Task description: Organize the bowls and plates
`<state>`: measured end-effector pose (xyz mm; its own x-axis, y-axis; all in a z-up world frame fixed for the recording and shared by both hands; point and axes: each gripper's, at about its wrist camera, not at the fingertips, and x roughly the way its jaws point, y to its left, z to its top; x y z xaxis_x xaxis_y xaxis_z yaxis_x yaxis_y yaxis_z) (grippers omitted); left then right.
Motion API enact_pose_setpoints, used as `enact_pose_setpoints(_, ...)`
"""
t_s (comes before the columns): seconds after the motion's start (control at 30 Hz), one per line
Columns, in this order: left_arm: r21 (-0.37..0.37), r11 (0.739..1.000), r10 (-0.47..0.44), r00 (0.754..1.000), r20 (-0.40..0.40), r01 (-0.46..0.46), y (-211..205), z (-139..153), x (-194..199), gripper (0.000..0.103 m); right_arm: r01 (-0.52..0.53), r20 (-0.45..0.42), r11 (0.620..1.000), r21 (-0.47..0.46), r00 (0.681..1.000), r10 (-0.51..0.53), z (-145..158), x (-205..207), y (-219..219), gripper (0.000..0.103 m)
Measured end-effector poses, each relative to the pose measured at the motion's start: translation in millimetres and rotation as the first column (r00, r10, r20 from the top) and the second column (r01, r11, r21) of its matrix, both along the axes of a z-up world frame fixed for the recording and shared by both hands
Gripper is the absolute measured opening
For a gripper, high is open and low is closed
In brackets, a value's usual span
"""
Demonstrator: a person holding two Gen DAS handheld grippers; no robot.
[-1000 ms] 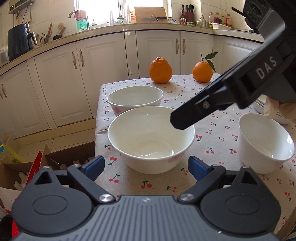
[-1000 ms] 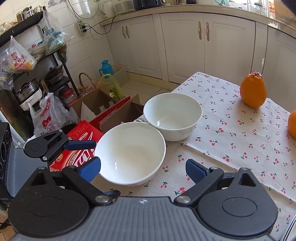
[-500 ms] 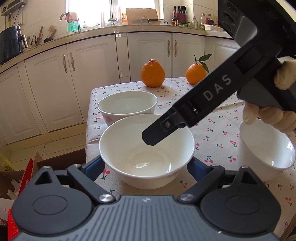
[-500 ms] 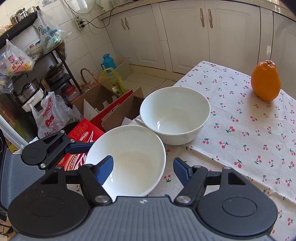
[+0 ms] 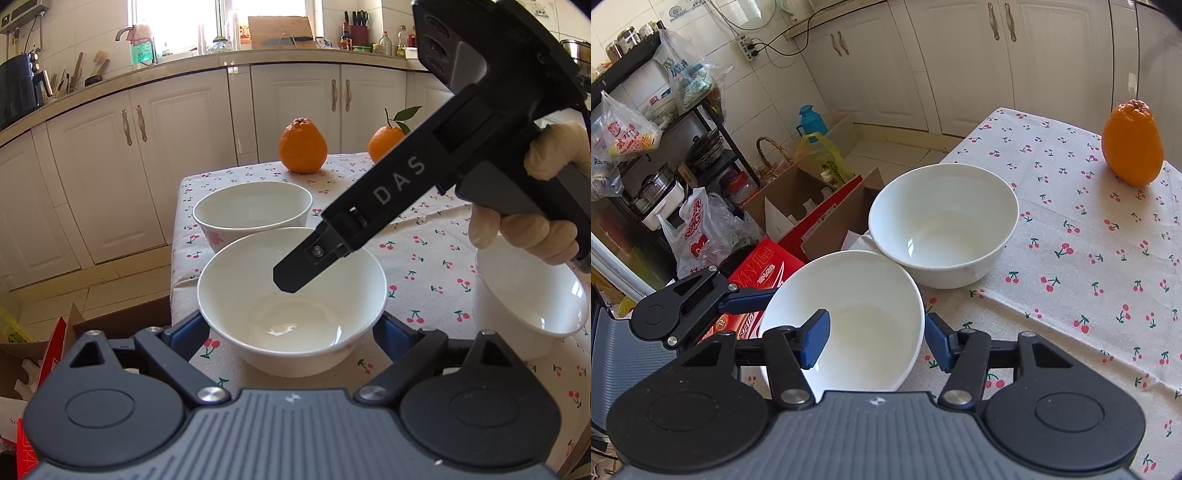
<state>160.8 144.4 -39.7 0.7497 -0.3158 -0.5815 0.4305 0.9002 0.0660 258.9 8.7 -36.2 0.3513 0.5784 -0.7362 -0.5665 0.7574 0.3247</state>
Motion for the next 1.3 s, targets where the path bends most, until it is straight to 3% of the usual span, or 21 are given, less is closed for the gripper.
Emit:
enact_pose_setpoints(0.53,0.015,1.0,-0.018,1.0,0.007,0.018,-5,10,-7,0.094,-0.001,0.011,1.0,0.006,1.0,0.001,10,-11,-4,0.061)
enact_pose_setpoints(1.3,0.032,0.997,-0.064,0.998,0.009,0.064,-43,40,-72,0.094,0.016,0.04,1.0,0.019,0.999,-0.017,38,-87,-51,0.061)
